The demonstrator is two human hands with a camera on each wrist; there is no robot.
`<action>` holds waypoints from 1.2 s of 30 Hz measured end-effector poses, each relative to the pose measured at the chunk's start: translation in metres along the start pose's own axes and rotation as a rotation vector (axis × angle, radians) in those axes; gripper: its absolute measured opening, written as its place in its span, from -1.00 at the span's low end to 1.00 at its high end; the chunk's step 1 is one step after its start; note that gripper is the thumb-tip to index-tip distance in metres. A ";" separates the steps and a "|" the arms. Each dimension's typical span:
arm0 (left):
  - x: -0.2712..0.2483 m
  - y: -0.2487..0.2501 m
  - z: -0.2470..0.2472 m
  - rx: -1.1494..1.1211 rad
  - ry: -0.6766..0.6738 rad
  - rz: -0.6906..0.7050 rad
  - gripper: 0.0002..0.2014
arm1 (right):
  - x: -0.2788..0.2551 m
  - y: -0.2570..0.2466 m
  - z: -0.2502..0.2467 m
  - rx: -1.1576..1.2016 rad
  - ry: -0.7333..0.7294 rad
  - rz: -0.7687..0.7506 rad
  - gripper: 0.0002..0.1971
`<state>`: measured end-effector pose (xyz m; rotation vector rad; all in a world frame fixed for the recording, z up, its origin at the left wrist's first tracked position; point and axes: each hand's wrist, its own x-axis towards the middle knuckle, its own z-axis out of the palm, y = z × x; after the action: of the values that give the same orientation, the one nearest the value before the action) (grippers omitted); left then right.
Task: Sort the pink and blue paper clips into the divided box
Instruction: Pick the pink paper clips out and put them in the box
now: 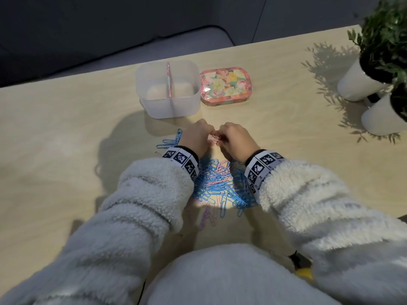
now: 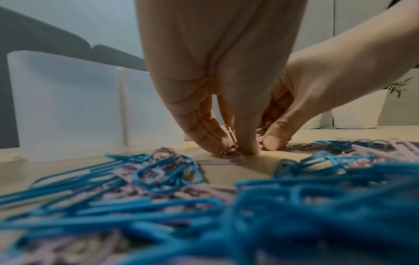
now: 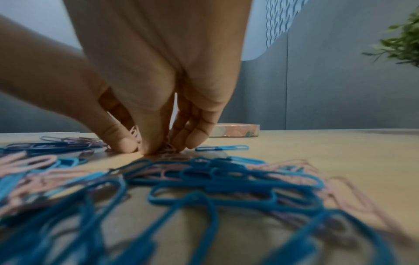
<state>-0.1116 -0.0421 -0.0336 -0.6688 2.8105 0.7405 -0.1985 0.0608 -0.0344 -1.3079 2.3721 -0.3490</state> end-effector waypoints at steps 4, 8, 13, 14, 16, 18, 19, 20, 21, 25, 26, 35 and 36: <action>-0.002 -0.007 -0.003 0.013 0.006 -0.026 -0.76 | -0.003 0.001 0.002 -0.026 0.007 -0.016 -0.79; -0.011 -0.010 -0.006 -0.018 0.018 -0.042 -0.77 | -0.006 0.010 -0.006 0.048 -0.009 0.023 -0.88; -0.022 -0.011 -0.005 -0.078 0.038 -0.051 -0.77 | 0.001 -0.002 -0.032 0.441 0.046 0.131 -0.96; -0.024 -0.012 -0.005 -0.099 0.048 -0.058 -0.79 | 0.008 -0.011 -0.040 0.515 0.035 0.116 -0.95; -0.032 -0.014 -0.006 -0.154 0.081 -0.064 -0.81 | 0.025 -0.032 -0.058 0.590 0.035 0.048 -0.89; -0.042 -0.016 -0.006 -0.217 0.121 -0.065 -0.82 | 0.048 -0.058 -0.072 0.604 0.061 -0.014 -0.93; -0.047 -0.019 -0.007 -0.238 0.139 -0.067 -0.84 | 0.061 -0.071 -0.076 0.600 0.072 -0.026 -0.94; -0.052 -0.022 -0.009 -0.248 0.155 -0.076 -0.85 | 0.074 -0.083 -0.079 0.593 0.082 -0.029 -0.92; -0.057 -0.027 -0.012 -0.249 0.170 -0.092 -0.86 | 0.086 -0.094 -0.081 0.584 0.083 -0.024 -0.89; -0.072 -0.053 -0.035 -0.274 0.281 -0.186 -0.87 | 0.119 -0.124 -0.073 0.504 0.027 0.004 -0.87; -0.074 -0.058 -0.044 -0.283 0.316 -0.208 -0.87 | 0.121 -0.128 -0.071 0.463 0.008 0.012 -0.92; -0.028 -0.071 -0.114 -0.148 0.472 -0.162 -0.85 | 0.103 -0.117 -0.078 0.572 0.077 0.009 -0.76; -0.017 -0.070 -0.118 -0.112 0.426 -0.183 -0.83 | 0.097 -0.110 -0.080 0.614 0.094 0.005 -0.76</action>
<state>-0.0686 -0.1490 0.0424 -1.2154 3.0309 0.8065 -0.1996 -0.0786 0.0588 -1.0024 2.0805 -1.0566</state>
